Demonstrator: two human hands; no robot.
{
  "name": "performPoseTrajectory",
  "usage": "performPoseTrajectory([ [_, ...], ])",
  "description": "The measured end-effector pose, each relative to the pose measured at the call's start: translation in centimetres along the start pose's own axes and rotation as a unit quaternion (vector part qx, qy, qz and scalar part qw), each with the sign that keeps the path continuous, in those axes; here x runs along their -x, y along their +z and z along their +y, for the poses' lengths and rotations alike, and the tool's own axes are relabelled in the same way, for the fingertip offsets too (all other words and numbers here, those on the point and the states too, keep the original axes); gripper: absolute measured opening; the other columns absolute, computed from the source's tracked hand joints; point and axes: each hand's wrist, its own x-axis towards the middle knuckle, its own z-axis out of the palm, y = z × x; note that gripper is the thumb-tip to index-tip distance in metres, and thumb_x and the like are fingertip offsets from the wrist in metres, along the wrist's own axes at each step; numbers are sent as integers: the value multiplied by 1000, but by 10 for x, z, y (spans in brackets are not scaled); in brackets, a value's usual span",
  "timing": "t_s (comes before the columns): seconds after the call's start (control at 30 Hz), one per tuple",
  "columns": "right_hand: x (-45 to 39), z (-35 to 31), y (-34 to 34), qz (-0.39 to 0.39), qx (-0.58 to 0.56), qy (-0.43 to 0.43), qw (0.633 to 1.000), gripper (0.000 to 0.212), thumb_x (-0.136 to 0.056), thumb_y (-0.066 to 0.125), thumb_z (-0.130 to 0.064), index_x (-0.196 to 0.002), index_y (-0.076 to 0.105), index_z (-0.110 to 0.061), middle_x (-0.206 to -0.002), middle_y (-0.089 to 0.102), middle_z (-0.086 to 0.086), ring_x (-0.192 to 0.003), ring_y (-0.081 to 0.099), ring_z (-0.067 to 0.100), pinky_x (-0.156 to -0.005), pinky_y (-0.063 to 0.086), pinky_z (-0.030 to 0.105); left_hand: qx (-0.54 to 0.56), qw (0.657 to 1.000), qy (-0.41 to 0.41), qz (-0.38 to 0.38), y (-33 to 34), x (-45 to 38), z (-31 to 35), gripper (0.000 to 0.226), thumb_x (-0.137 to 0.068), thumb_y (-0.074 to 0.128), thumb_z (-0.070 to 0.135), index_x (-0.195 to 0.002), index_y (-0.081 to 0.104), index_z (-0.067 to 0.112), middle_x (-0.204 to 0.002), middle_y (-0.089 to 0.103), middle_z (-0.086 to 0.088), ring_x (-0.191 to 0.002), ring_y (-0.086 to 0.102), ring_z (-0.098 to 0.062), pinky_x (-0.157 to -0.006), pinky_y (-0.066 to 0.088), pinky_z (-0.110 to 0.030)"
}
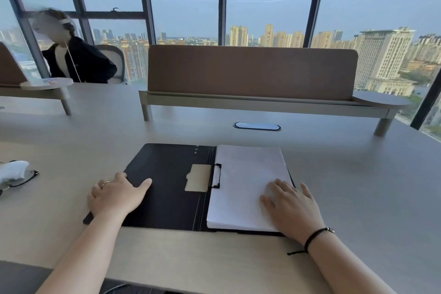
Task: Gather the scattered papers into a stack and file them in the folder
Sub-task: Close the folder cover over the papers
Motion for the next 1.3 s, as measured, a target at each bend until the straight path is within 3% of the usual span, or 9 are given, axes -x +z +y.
performPoseTrajectory([
  [0.1, 8, -11, 5, 6, -13, -36, 999, 79, -83, 3, -64, -135, 51, -29, -148, 47, -11, -139, 42, 10, -118, 26, 39, -2, 1000, 1, 17, -2, 2, 0, 86, -77, 49, 77, -142, 44, 20, -143, 49, -17, -135, 37, -37, -110, 31, -46],
  [0.3, 14, -17, 3, -18, -41, -72, 996, 54, -97, 23, -61, -141, 39, -34, -154, 36, -8, -145, 31, 14, -116, 24, 36, 16, 999, 17, 39, 6, 3, 8, 77, -75, 56, 73, -130, 54, 19, -129, 58, -21, -127, 44, -39, -107, 33, -45],
  [0.57, 17, -20, -5, -28, -42, -76, 996, 46, -101, 28, -56, -140, 39, -33, -154, 36, -6, -145, 27, 14, -115, 20, 36, 17, 997, 29, 72, -9, 0, 20, 71, -68, 74, 64, -120, 59, 18, -122, 60, -23, -120, 47, -39, -100, 40, -46],
  [0.77, 20, -22, -10, -41, -47, -68, 996, 50, -102, 26, -55, -147, 33, -35, -160, 28, -7, -148, 22, 14, -117, 15, 37, -132, 969, 128, 166, -79, 28, 86, 59, -71, 76, 57, -106, 58, 13, -120, 56, -23, -112, 50, -37, -93, 40, -45],
  [0.93, 22, -22, -10, -23, -51, -72, 996, 48, -100, 28, -56, -141, 40, -34, -155, 36, -7, -144, 28, 14, -113, 20, 37, -187, 922, 268, 208, -119, 101, 170, 47, -81, 68, 47, -111, 64, 12, -123, 57, -20, -111, 54, -35, -90, 41, -39],
  [1.03, 24, -23, -14, -1, -65, -62, 996, 50, -93, 25, -61, -126, 52, -33, -139, 49, -12, -136, 40, 11, -107, 29, 33, -198, 891, 365, 183, -113, 166, 209, 50, -85, 61, 51, -118, 64, 13, -126, 56, -18, -106, 55, -32, -78, 36, -36],
  [1.1, 28, -22, -21, -16, -70, -52, 996, 53, -89, 25, -59, -118, 59, -31, -132, 58, -9, -132, 46, 16, -105, 32, 32, -174, 874, 435, 127, -103, 209, 222, 60, -87, 59, 55, -129, 57, 12, -147, 43, -25, -107, 58, -32, -72, 30, -36],
  [1.2, 33, -11, -21, -40, -134, -1, 990, 54, -81, 52, -51, -128, 61, -26, -131, 63, -6, -129, 52, 18, -97, 39, 28, -102, 862, 497, 20, -85, 242, 220, 66, -89, 53, 61, -134, 46, 13, -163, 22, -19, -115, 62, -32, -72, 32, -37],
  [1.3, 32, 11, -12, 46, -318, 96, 942, 15, -85, 65, -23, -88, 64, -38, -84, 69, -20, -99, 68, 18, -72, 45, 24, -43, 877, 475, -49, -59, 207, 204, 57, -95, 37, 63, -124, 49, 16, -143, 53, -7, -122, 58, -29, -84, 43, -44],
])
